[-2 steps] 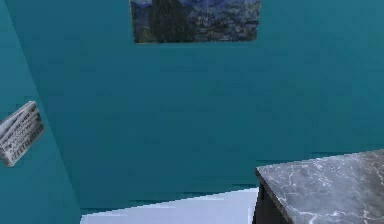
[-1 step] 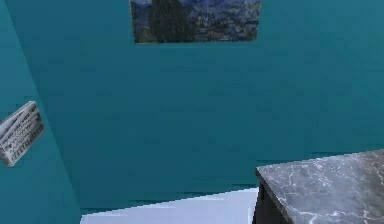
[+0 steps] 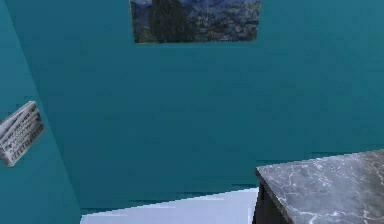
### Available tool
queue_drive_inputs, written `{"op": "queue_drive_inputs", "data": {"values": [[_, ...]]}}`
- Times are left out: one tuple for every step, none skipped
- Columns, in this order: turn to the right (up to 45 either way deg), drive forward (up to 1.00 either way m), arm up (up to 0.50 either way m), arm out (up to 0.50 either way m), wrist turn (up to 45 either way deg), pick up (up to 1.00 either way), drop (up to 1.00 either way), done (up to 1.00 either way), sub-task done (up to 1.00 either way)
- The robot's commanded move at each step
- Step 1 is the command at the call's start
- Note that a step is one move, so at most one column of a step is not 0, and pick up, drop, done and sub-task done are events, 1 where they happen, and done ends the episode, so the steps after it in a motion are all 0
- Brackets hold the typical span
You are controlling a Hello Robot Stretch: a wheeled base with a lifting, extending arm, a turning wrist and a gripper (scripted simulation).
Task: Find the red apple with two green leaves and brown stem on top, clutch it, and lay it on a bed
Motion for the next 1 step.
{"op": "queue_drive_inputs", "data": {"values": [[0.0,0.00,0.00,0.00,45.0,0.00,0.00,0.00,0.00]]}}
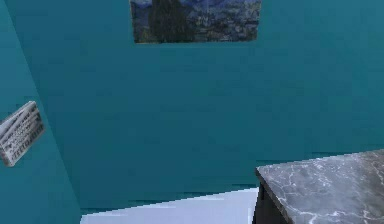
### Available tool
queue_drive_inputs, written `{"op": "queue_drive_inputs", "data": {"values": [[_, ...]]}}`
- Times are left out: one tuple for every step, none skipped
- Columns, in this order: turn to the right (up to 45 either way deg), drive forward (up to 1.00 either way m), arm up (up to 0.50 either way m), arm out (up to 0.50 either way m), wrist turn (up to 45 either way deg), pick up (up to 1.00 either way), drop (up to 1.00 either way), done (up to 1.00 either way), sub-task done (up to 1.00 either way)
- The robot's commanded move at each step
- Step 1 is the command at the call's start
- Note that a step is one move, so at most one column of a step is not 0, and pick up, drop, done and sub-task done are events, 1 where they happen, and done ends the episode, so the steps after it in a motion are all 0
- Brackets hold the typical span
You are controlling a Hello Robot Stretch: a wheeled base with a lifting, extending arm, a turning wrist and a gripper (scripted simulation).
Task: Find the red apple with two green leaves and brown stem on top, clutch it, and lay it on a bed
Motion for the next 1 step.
{"op": "queue_drive_inputs", "data": {"values": [[0.0,0.00,0.00,0.00,45.0,0.00,0.00,0.00,0.00]]}}
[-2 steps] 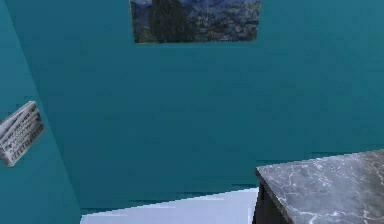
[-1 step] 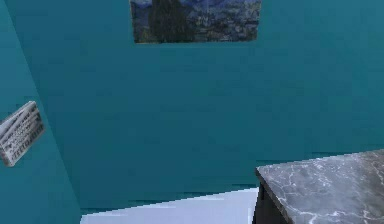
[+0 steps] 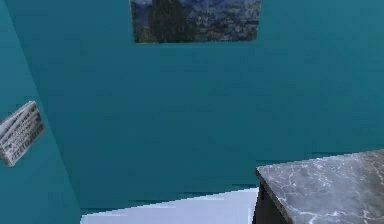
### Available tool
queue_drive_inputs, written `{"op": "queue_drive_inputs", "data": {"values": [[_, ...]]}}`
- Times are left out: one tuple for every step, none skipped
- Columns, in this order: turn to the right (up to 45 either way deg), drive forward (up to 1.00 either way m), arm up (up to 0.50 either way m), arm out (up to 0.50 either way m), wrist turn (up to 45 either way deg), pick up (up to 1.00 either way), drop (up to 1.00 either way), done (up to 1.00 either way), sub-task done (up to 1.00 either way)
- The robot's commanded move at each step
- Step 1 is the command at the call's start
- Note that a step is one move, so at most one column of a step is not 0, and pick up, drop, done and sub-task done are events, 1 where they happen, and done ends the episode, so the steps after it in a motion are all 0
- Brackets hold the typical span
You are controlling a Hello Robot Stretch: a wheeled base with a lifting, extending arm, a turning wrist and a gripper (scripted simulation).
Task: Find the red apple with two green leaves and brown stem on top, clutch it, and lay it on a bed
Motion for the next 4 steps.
{"op": "queue_drive_inputs", "data": {"values": [[0.0,0.00,0.00,0.00,15.0,0.00,0.00,0.00,0.00],[0.0,0.00,0.00,0.02,0.0,0.00,0.00,0.00,0.00],[0.0,0.00,0.00,0.00,0.0,1.00,0.00,0.00,0.00],[0.0,0.00,0.00,0.00,-3.0,0.00,0.00,0.00,0.00]]}}
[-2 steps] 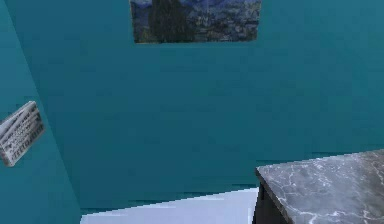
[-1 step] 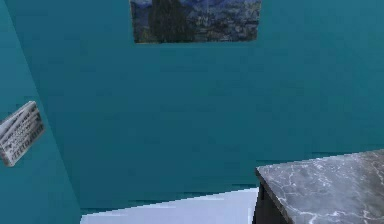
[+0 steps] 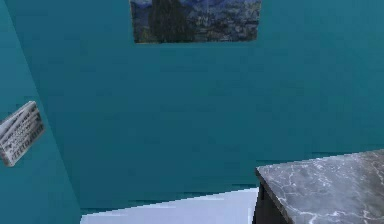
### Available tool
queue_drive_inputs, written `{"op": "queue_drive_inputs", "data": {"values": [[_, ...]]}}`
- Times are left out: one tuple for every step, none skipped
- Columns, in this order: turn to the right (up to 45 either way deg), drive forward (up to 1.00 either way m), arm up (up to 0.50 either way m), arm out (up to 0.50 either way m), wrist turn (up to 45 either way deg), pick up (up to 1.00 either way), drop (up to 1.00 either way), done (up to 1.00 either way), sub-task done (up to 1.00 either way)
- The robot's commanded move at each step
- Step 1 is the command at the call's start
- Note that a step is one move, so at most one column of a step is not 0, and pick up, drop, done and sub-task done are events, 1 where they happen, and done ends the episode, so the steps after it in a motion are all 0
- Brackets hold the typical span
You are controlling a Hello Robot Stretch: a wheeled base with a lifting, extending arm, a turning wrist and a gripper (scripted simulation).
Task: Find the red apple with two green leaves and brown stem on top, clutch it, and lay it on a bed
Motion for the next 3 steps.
{"op": "queue_drive_inputs", "data": {"values": [[0.0,0.00,-0.10,0.00,0.0,0.00,0.00,0.00,0.00],[0.0,0.00,0.00,0.00,0.0,1.00,0.00,0.00,0.00],[0.0,0.00,0.10,0.00,0.0,0.00,0.00,0.00,0.00]]}}
